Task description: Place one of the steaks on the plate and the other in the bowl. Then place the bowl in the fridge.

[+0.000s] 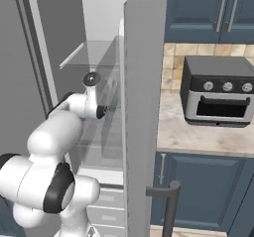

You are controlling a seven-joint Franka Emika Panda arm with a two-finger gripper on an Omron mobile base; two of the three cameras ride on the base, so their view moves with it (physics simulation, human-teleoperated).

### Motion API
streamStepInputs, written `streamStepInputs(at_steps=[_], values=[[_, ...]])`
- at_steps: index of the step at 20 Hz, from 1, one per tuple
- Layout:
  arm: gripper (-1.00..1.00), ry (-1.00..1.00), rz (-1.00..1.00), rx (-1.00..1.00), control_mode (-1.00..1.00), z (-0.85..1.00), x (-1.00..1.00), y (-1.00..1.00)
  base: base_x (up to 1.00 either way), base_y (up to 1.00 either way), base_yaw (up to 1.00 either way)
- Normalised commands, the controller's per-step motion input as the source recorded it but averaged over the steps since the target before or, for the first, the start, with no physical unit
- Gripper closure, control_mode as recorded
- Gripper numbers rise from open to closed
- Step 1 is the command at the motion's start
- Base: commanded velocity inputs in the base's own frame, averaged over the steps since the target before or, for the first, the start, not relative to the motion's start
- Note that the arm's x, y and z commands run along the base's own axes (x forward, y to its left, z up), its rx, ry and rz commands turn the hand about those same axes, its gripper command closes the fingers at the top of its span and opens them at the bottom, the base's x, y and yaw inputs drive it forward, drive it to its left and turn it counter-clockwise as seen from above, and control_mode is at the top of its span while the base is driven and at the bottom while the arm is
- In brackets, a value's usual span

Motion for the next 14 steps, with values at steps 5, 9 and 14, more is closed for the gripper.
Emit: streamStepInputs(at_steps=[5, 9, 14], values=[[-1.00, -0.01, 0.00, 0.13, -1.00, -0.02, 0.35, -0.07, 0.00, 0.00, 0.00], [-1.00, -0.31, 0.00, 0.10, -1.00, 0.00, 0.04, 0.03, 0.00, 0.00, 0.00], [-1.00, -0.71, 0.00, 0.01, -1.00, -0.07, -0.05, 0.30, 0.00, 0.00, 0.00]])
